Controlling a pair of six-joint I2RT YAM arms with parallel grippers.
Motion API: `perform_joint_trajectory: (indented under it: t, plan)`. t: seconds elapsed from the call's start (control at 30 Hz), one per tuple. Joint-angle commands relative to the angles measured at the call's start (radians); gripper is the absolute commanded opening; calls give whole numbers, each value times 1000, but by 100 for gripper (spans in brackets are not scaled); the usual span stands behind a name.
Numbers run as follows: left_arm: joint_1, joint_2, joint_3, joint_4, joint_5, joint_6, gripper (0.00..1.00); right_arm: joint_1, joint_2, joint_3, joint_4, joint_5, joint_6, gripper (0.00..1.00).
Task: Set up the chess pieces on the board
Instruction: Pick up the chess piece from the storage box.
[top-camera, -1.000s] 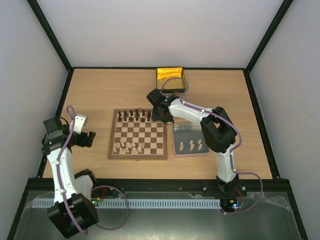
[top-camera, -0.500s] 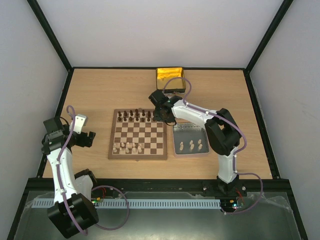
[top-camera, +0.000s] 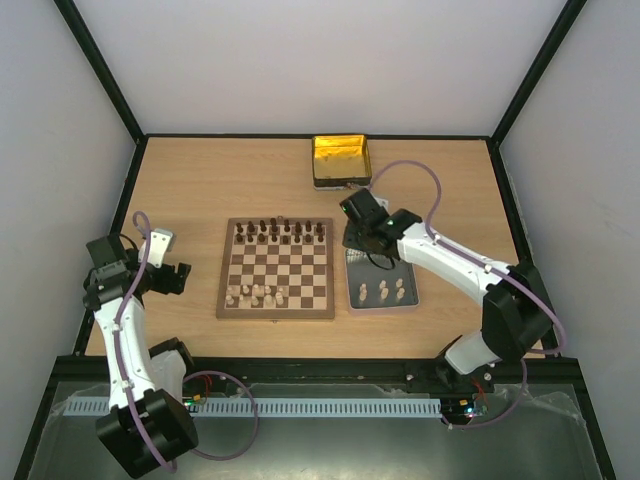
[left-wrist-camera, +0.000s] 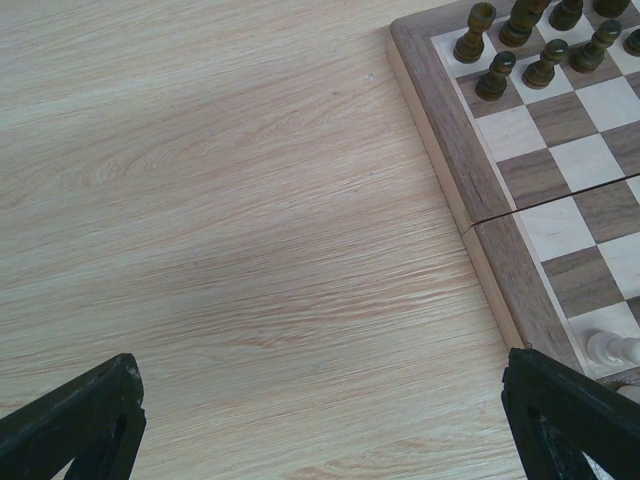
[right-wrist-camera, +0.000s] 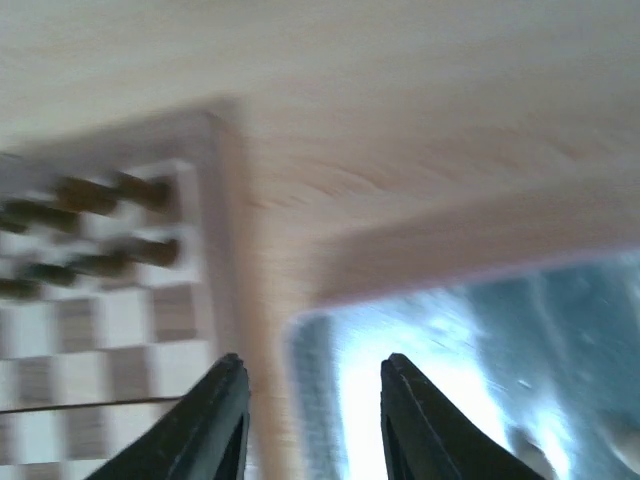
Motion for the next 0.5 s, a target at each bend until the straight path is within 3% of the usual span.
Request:
perform_joint_trajectory:
  t: [0.0, 0.2, 0.47]
  plan:
    - [9, -24, -9, 7, 6, -3, 97, -27, -41, -181, -22, -26, 2, 35]
    - [9, -25, -10, 18, -11, -18, 97, -26, -111, -326, 4, -48, 5, 34]
    - [9, -23, -12, 31, -33, -36, 98, -26, -135, -361, 35, -76, -21, 34]
